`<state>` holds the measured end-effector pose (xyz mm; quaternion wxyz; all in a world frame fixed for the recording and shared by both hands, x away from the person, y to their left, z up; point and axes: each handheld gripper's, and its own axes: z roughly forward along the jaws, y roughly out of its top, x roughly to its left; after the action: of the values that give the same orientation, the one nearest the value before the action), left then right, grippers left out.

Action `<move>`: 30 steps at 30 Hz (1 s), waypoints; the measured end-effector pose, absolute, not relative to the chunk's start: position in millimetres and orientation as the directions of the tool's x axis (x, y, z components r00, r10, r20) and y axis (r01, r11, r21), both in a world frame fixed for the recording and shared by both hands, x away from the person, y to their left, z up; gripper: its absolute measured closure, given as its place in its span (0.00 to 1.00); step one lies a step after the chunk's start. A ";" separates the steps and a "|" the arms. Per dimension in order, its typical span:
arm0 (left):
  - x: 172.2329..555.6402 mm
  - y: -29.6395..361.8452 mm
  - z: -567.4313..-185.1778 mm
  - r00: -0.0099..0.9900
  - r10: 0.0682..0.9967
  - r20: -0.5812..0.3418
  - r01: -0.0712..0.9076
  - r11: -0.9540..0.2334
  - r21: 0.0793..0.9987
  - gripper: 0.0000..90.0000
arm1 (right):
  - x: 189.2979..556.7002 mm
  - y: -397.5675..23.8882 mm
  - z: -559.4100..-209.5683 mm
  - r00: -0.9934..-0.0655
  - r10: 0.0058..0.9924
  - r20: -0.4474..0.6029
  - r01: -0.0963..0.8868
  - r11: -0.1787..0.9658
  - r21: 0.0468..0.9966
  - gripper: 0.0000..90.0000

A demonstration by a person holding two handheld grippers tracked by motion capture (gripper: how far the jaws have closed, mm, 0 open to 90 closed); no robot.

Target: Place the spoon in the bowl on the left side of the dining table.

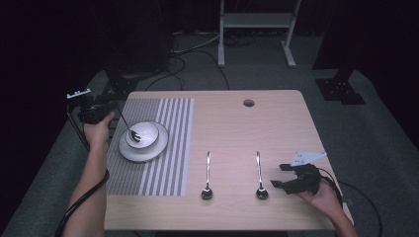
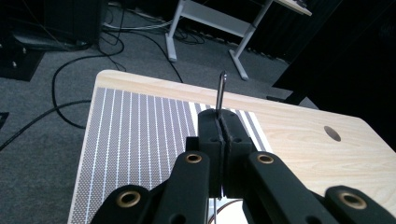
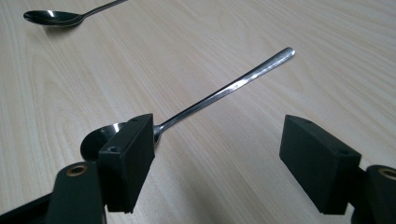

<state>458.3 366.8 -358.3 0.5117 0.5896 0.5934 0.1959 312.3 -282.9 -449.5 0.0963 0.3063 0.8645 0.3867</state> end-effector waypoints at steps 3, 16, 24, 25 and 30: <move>458.7 367.2 -362.6 0.214 0.899 -0.382 0.505 0.233 0.831 0.99 | 312.4 -282.9 -449.5 -0.794 0.603 0.071 0.455 0.513 0.728 0.28; 457.2 371.5 -381.7 0.207 0.886 -0.416 0.518 0.262 0.815 0.99 | 312.6 -282.5 -450.1 -0.794 0.604 0.071 0.456 0.515 0.726 0.28; 454.6 372.8 -386.0 0.206 0.884 -0.419 0.527 0.261 0.809 0.96 | 312.4 -282.2 -450.1 -0.795 0.603 0.070 0.456 0.516 0.725 0.28; 454.2 373.4 -386.3 0.204 0.885 -0.419 0.524 0.263 0.810 0.96 | 312.4 -282.3 -450.1 -0.794 0.604 0.071 0.457 0.515 0.725 0.28; 451.9 375.8 -388.6 0.202 0.888 -0.412 0.534 0.253 0.807 0.93 | 312.5 -281.5 -450.7 -0.796 0.601 0.073 0.457 0.518 0.723 0.28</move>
<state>451.9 375.8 -388.6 0.5079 0.5858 0.6071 0.1744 312.5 -281.5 -450.7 0.0936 0.3053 0.8661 0.3845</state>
